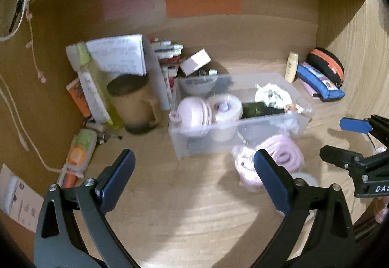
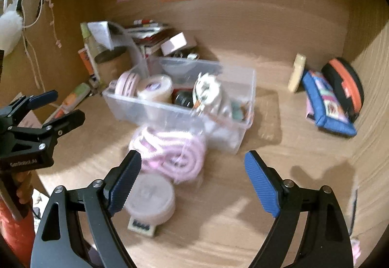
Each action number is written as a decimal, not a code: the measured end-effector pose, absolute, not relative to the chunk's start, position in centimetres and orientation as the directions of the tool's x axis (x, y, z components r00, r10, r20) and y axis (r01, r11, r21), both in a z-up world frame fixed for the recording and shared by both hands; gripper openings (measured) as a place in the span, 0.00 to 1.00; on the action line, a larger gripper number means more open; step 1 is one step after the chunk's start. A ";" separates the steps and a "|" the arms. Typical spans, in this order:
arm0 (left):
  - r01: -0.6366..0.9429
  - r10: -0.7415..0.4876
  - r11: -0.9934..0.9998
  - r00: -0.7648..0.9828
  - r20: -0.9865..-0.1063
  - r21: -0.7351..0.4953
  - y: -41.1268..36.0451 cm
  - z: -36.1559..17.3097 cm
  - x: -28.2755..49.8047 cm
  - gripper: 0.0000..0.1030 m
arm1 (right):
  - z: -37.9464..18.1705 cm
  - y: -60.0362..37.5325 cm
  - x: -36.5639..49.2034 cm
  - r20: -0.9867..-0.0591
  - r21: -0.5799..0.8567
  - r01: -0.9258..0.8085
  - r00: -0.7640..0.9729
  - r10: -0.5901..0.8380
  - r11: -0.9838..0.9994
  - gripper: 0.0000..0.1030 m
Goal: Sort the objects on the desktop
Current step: 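Grasp the white round lidded container with the right gripper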
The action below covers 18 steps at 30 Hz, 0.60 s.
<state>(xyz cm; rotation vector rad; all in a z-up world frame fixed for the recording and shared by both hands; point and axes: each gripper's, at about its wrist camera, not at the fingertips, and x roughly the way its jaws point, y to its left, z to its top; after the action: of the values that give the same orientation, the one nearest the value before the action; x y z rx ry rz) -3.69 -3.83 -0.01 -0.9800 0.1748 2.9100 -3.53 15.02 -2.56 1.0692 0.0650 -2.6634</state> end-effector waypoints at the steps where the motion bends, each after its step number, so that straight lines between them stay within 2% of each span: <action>1: -0.097 0.026 -0.992 -0.790 -0.612 0.083 -4.0 -0.3 -3.6 0.96 | -2.9 14.9 -3.3 -0.690 0.064 0.268 -0.684 -0.237 -0.961 0.83; 15: -0.070 0.005 -0.996 -0.711 -0.704 0.064 -5.7 -4.8 -1.6 0.96 | -8.9 11.0 -3.0 -0.784 0.130 0.320 -0.546 -0.295 -0.938 0.81; 17: -0.071 0.011 -0.996 -0.703 -0.711 0.056 -5.7 -5.0 -1.7 0.96 | -9.0 11.2 -3.2 -0.782 0.149 0.310 -0.544 -0.304 -0.939 0.75; 18: -0.074 0.015 -0.996 -0.699 -0.715 0.051 -5.7 -5.1 -1.7 0.96 | -9.0 11.3 -3.2 -0.781 0.155 0.310 -0.543 -0.309 -0.938 0.66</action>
<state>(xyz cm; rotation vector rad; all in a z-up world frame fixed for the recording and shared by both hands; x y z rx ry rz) -1.74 -5.70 -5.12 -1.1980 0.1169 2.8494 -3.23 11.35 -8.99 1.2574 0.0021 -2.4872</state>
